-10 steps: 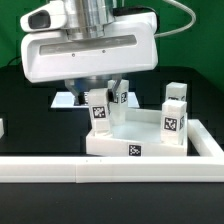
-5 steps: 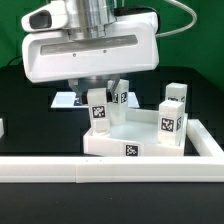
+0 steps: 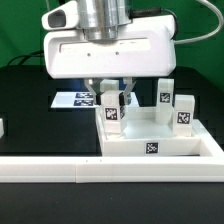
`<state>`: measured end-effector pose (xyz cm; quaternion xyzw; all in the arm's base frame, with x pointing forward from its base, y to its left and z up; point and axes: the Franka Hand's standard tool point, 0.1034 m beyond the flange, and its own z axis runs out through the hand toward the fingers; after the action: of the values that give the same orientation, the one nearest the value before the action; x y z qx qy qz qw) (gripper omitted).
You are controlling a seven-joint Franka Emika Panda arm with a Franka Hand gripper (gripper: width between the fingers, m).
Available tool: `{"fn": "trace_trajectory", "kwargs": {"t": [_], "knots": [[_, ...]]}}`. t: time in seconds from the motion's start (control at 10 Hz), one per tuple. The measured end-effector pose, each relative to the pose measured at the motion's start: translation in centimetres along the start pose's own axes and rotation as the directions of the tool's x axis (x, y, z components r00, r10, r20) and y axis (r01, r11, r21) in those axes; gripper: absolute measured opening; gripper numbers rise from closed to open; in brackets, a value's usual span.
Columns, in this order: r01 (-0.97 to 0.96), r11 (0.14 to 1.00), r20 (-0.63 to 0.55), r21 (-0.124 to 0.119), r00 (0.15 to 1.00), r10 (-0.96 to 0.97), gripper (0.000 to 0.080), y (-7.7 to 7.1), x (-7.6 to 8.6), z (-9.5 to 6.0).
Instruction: Assemble square table
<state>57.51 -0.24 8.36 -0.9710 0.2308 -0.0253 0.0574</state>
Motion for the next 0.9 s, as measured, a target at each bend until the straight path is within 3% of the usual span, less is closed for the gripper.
{"fn": "trace_trajectory", "kwargs": {"t": [0.3,0.6,0.9], "knots": [[-0.27,0.963,-0.014,-0.006,0.963,0.27,0.0291,-0.19,0.06,0.04],[-0.507,0.862,-0.02,-0.003,0.862,0.507,0.0291,-0.53,0.03,0.07],[-0.606,0.795,-0.011,0.009,0.795,0.606,0.0291,-0.51,0.21,0.1]]}}
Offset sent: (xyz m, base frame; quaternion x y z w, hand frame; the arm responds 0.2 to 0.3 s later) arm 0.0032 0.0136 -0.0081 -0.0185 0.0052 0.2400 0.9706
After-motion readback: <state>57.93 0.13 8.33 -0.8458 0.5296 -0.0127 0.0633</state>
